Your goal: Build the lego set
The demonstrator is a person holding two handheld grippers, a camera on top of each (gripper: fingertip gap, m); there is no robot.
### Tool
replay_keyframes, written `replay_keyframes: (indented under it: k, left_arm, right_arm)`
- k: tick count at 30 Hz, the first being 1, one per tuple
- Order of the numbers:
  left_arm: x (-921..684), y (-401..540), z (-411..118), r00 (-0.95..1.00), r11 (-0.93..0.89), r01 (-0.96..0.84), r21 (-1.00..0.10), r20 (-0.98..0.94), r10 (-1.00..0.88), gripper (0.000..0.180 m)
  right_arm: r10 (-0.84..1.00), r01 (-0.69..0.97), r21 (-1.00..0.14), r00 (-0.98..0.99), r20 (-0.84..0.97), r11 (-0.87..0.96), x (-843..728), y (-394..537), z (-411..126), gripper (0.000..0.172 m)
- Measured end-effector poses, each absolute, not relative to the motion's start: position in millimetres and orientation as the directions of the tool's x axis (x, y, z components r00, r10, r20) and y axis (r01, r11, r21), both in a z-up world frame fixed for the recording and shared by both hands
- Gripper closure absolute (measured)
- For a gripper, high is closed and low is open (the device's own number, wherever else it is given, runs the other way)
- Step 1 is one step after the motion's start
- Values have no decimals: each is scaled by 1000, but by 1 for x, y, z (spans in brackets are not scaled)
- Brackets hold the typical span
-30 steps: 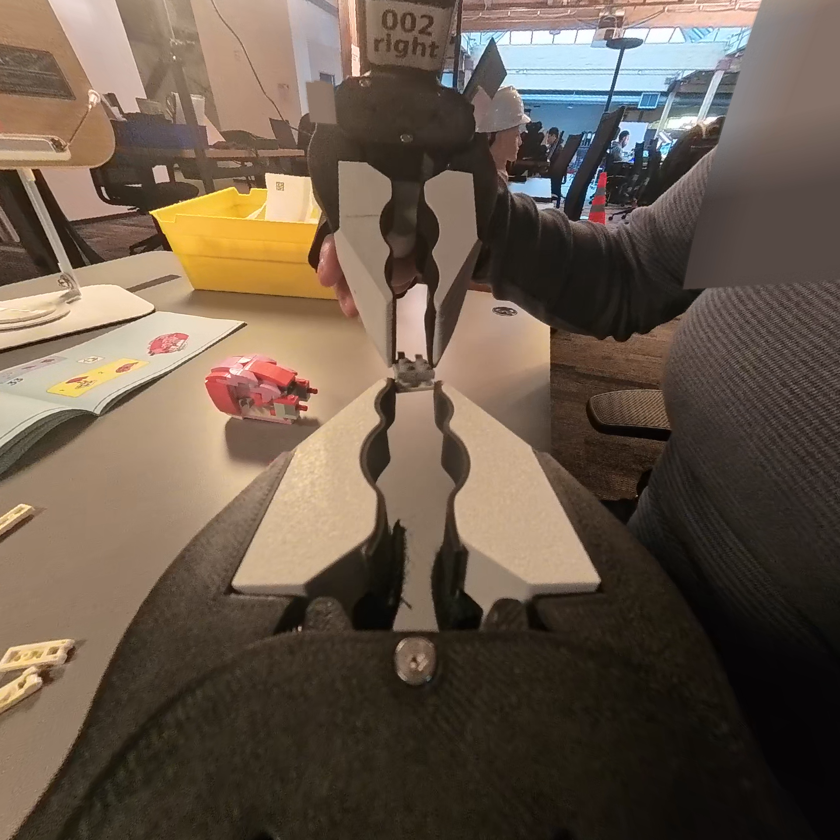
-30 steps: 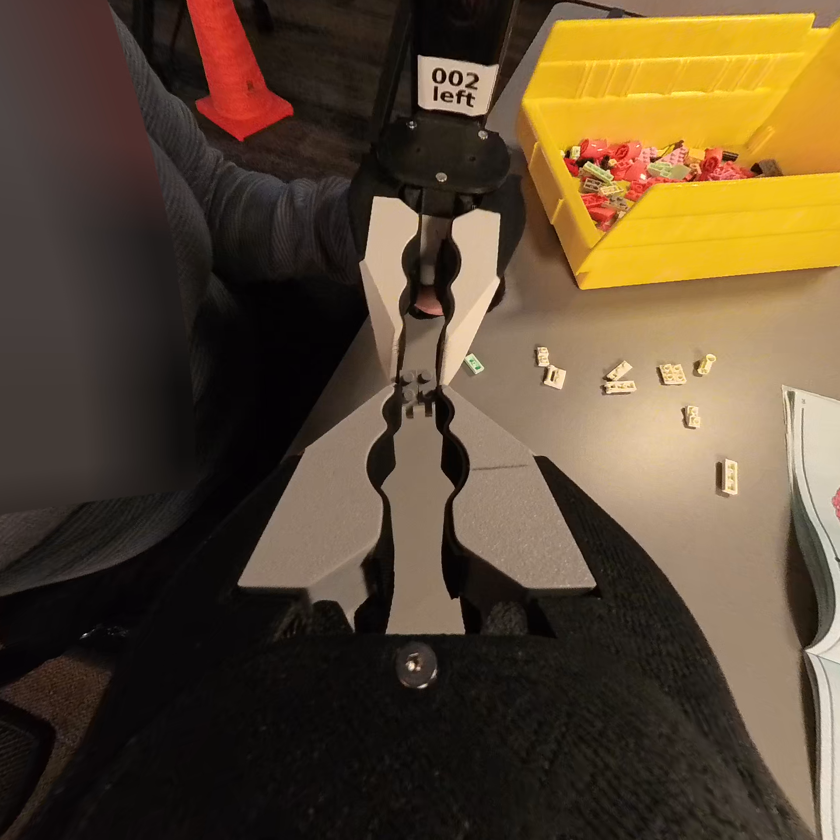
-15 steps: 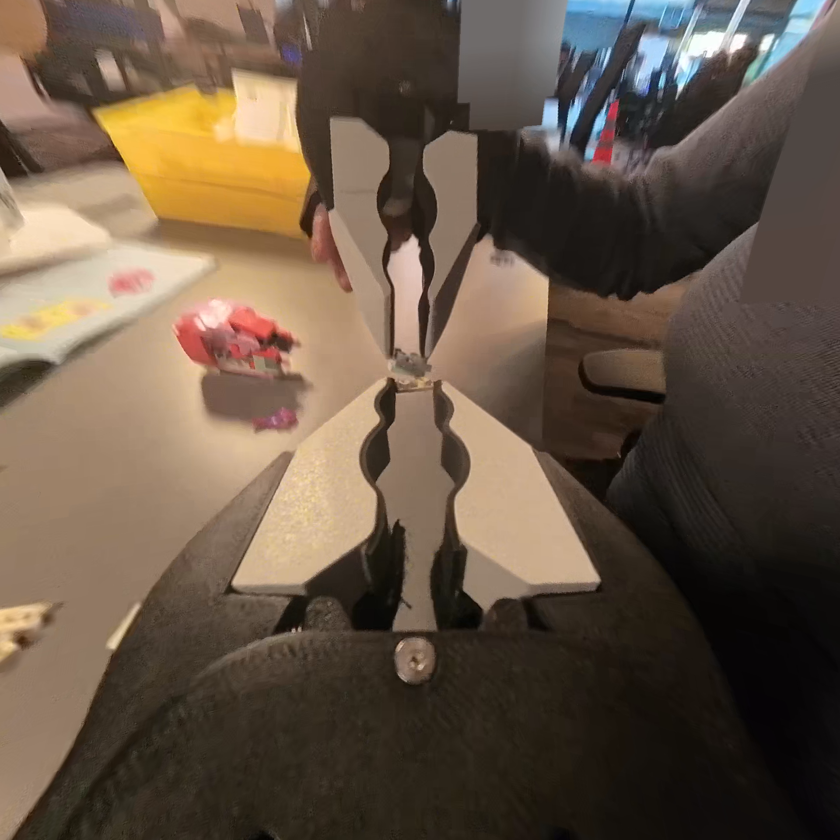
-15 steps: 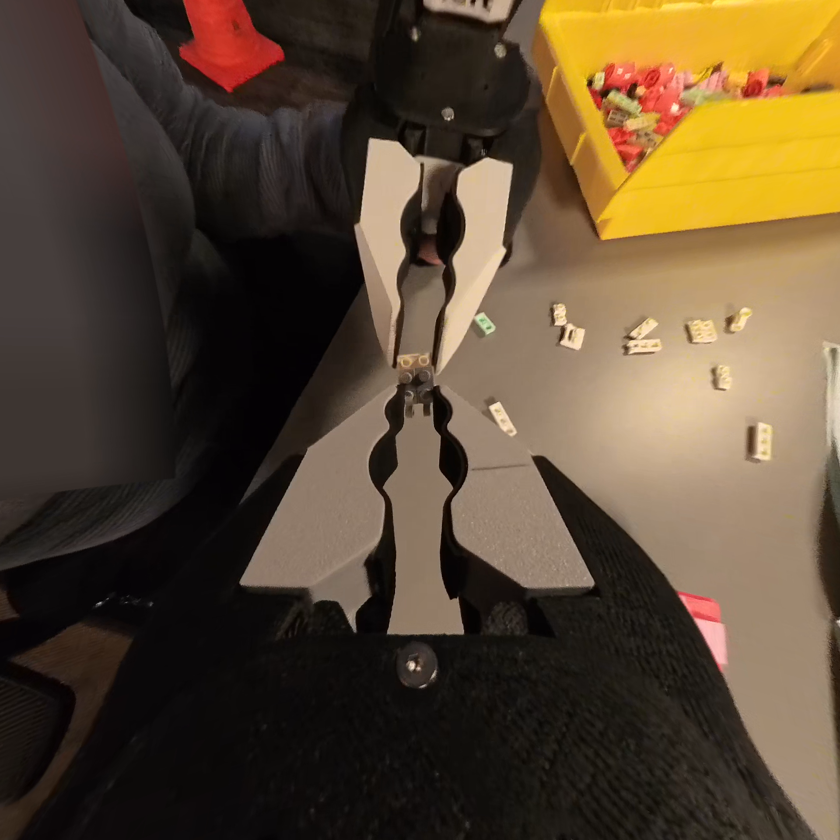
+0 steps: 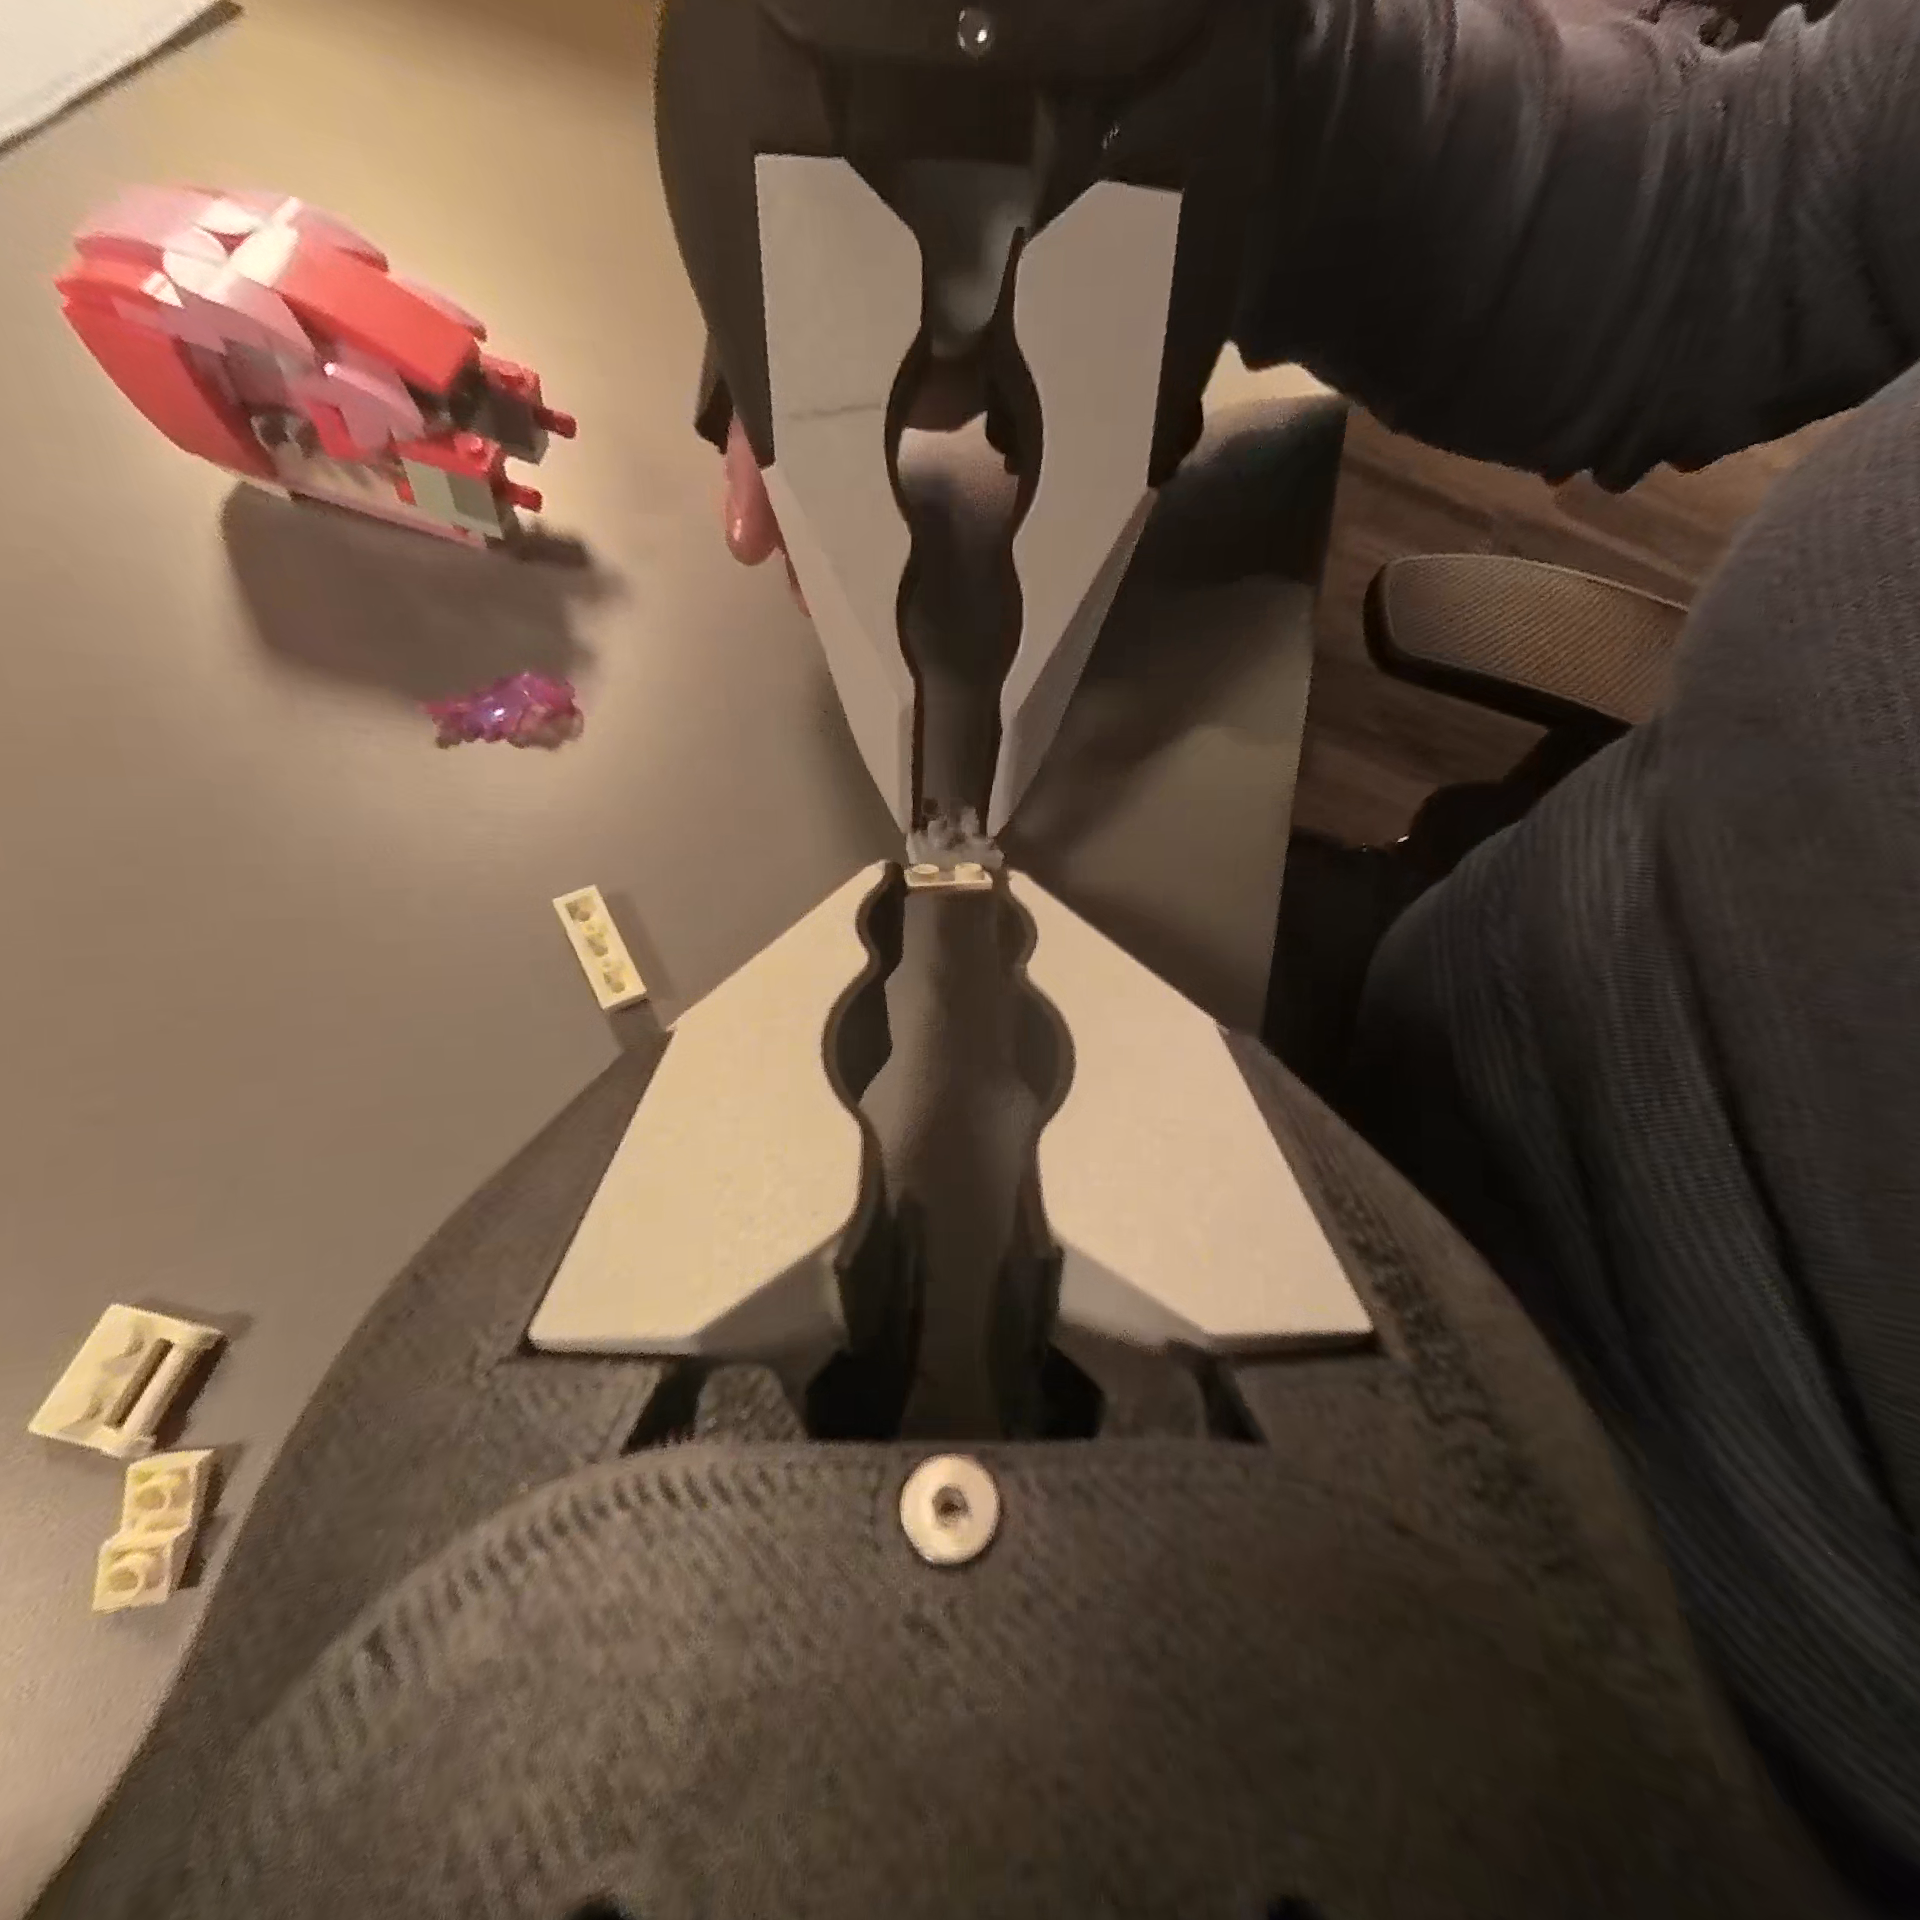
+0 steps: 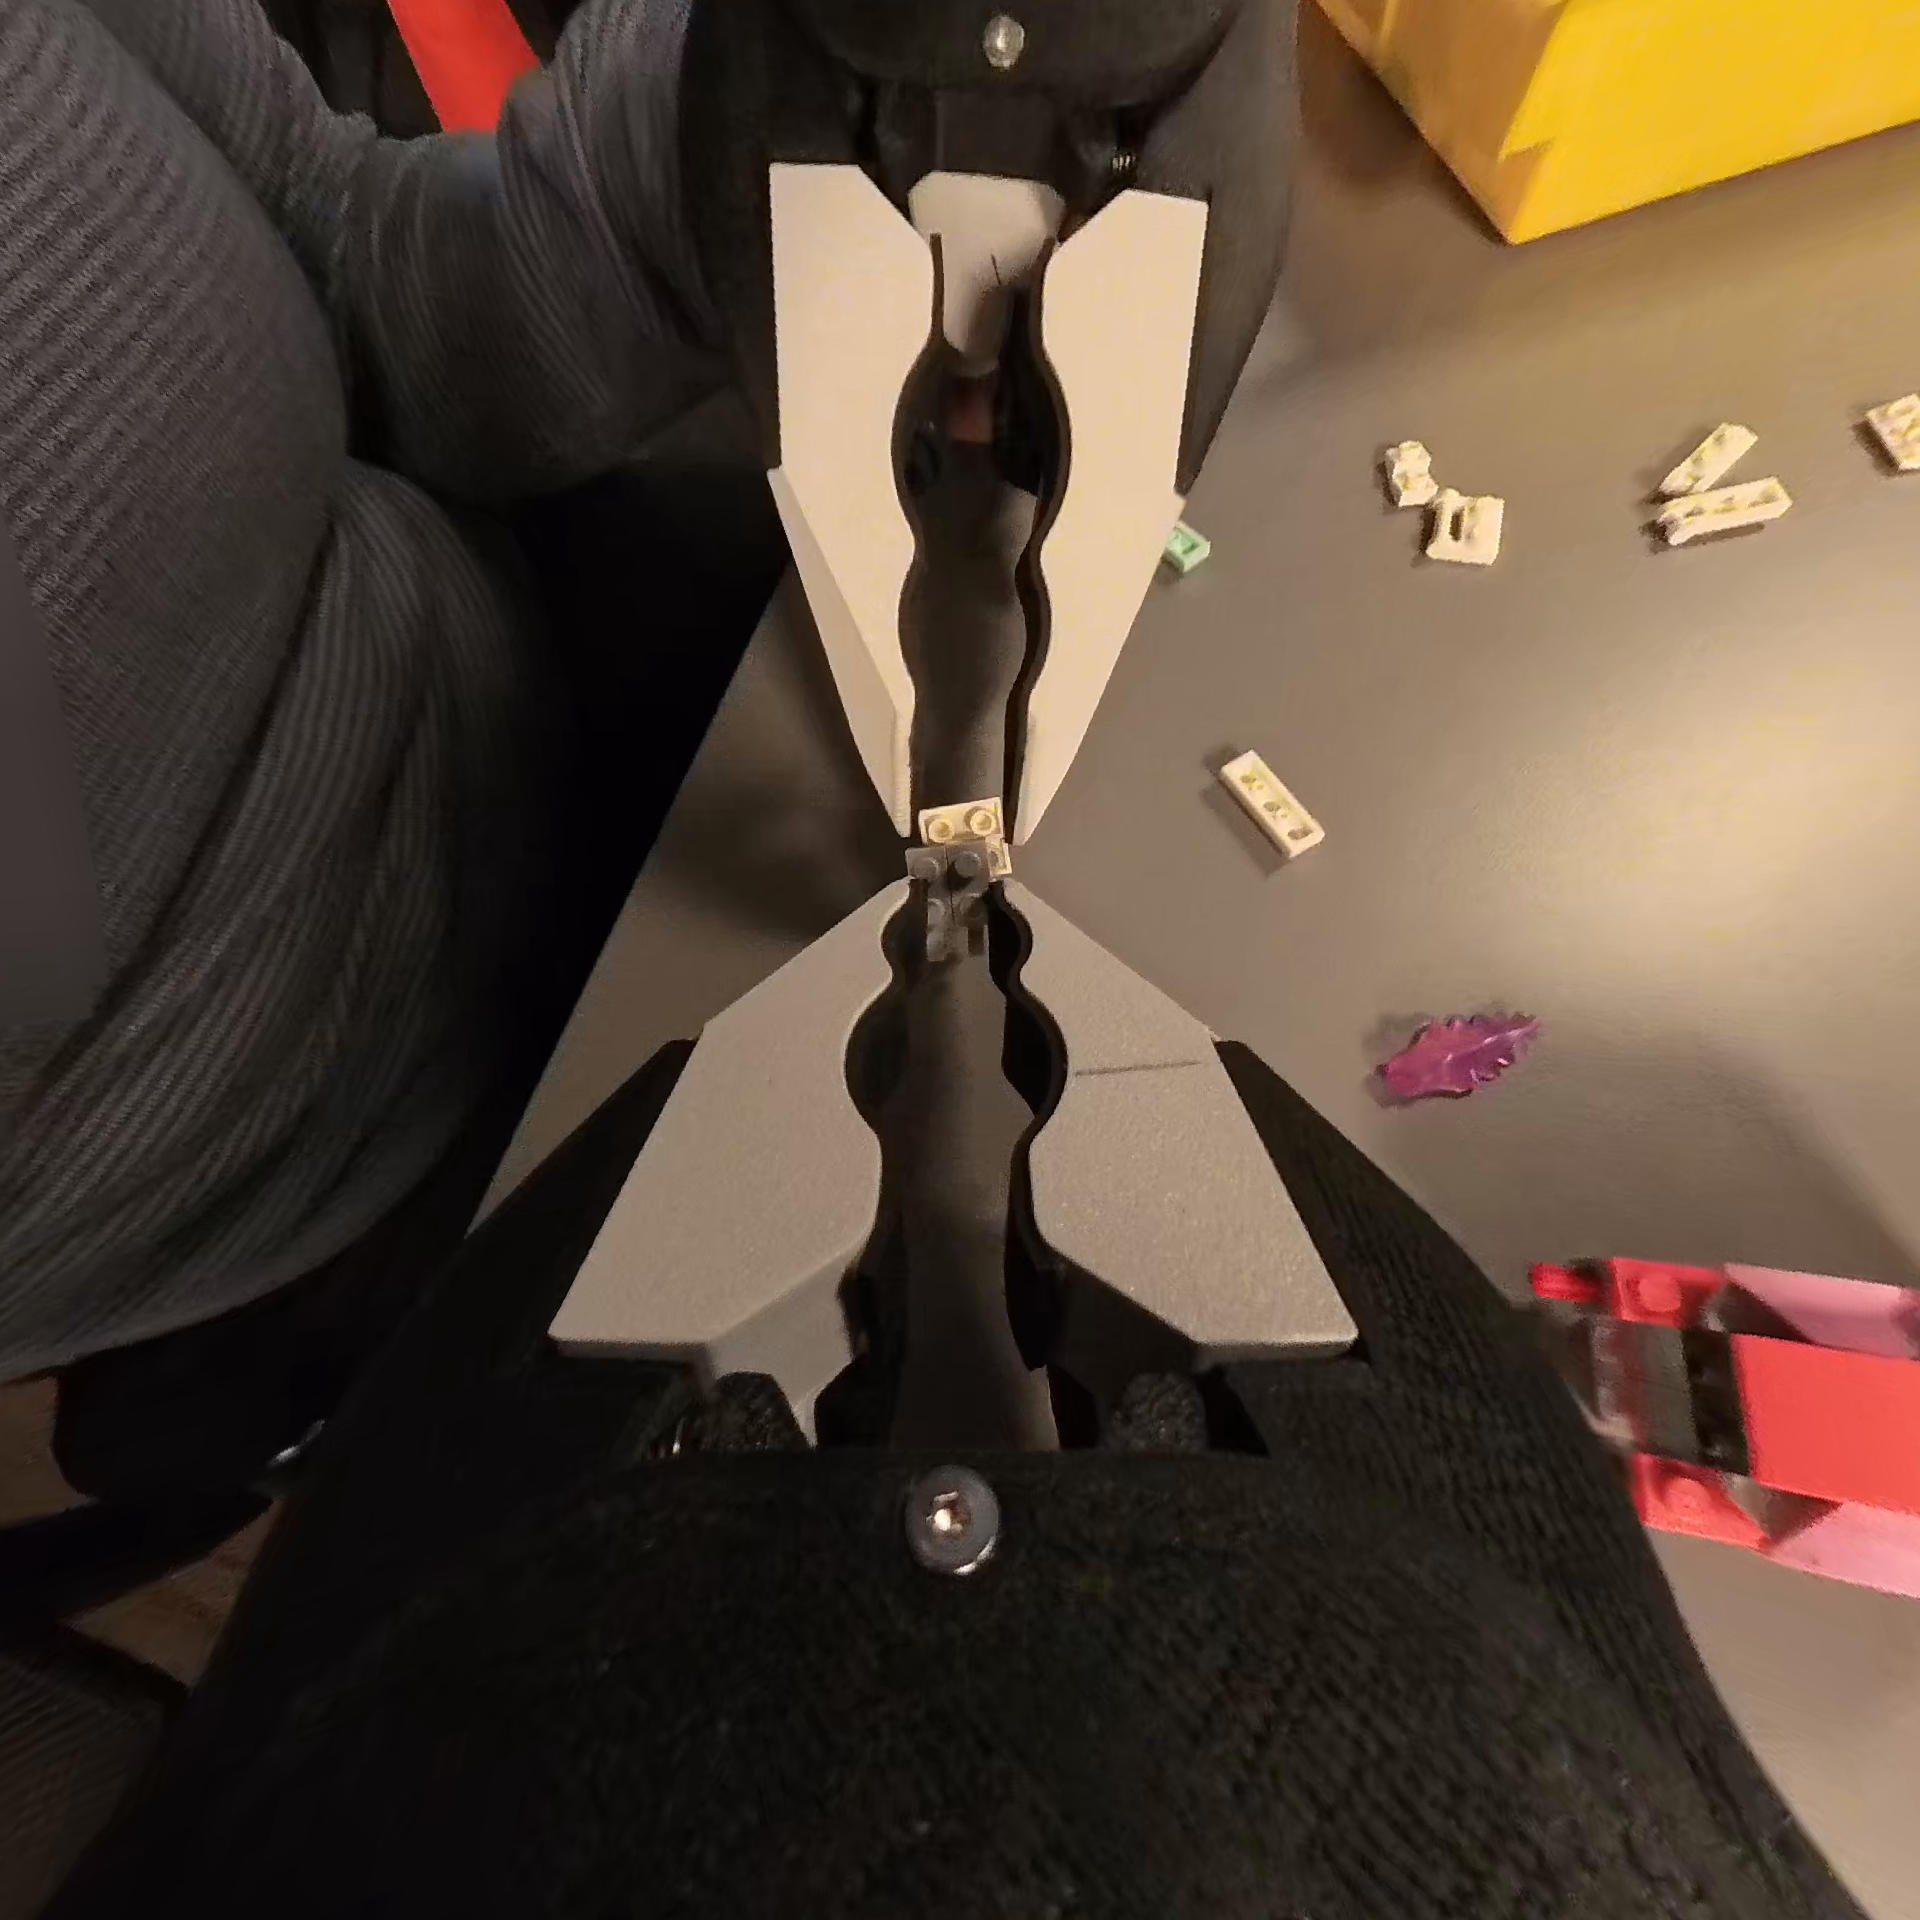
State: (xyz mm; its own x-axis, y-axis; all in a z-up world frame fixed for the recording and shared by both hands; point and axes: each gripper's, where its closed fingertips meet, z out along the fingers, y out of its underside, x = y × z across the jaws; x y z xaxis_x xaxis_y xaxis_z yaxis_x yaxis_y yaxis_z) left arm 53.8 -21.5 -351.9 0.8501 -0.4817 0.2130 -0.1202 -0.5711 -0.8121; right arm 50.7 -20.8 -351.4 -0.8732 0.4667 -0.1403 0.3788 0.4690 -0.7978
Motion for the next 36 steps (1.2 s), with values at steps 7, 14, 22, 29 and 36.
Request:
replay_keyframes:
  k: [7,14,22,29,36]
  left_arm:
    - [56,-22,-356,842,-593,-128,-795,228,-488,164]
    - [54,-21,-358,850,-607,-125,-785,231,-474,164]
    - [58,-20,-360,843,-614,-138,-777,233,-485,164]
    - [60,-21,-362,832,-622,-152,-768,240,-500,164]
    - [63,-23,-362,823,-617,-170,-769,233,-518,164]
  right_arm:
    - [479,388,-803,-865,-148,453,50,-20,-358,162]
    - [514,378,-803,-852,-106,460,51,-20,-359,156]
    - [679,352,-755,-715,164,553,59,-14,-355,138]
    - [746,443,-756,-660,89,481,71,-12,-367,140]
    - [724,460,-759,-690,22,461,66,-13,-369,148]
